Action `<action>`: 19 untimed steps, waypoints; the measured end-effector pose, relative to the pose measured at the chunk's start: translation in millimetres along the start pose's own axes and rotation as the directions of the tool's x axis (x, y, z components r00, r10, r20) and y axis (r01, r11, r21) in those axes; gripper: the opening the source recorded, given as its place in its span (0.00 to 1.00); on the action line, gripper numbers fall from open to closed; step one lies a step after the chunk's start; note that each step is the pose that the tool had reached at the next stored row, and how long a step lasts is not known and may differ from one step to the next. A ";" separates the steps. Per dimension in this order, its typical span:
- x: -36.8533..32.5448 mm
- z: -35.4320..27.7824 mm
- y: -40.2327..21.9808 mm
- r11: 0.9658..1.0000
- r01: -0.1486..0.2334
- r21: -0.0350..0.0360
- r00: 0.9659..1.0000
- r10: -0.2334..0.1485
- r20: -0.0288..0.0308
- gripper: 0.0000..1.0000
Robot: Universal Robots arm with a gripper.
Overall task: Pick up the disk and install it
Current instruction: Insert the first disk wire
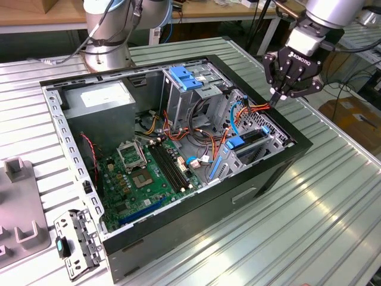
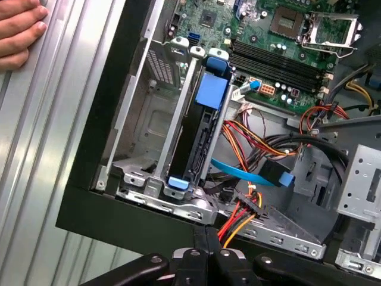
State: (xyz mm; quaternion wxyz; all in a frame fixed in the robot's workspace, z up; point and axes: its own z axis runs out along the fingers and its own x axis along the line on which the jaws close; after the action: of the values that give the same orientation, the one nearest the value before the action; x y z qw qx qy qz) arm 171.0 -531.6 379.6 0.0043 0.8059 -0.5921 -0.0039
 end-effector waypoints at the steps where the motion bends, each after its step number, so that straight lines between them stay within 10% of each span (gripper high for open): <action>1: -2.1 0.3 -1.8 1.000 0.004 0.000 1.000 -0.004 0.000 0.11; 8: -2.8 2.3 -2.1 0.988 0.153 -0.001 0.988 -0.153 -0.002 0.11; 19: -1.9 6.0 -5.4 0.940 0.340 -0.001 0.940 -0.340 -0.004 0.18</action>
State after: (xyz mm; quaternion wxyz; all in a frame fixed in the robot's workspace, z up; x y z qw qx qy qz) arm 175.6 -528.2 373.5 0.0051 0.8960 -0.4440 -0.0031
